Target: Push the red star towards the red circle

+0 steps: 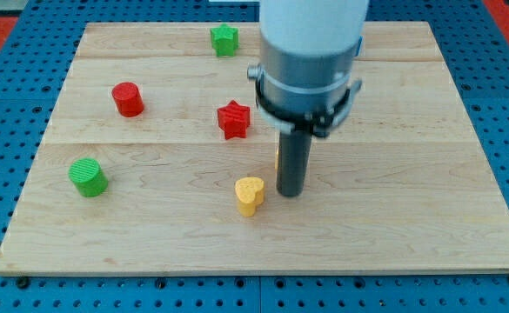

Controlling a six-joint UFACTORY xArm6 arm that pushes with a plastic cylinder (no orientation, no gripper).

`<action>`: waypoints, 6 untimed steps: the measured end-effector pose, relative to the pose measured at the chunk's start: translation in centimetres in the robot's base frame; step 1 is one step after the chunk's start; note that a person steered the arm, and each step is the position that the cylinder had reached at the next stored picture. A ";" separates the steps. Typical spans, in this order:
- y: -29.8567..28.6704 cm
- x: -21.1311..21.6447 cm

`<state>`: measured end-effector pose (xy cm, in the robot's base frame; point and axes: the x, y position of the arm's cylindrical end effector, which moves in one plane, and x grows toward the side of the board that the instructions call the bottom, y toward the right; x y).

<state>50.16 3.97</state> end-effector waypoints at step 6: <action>-9.1 -10.8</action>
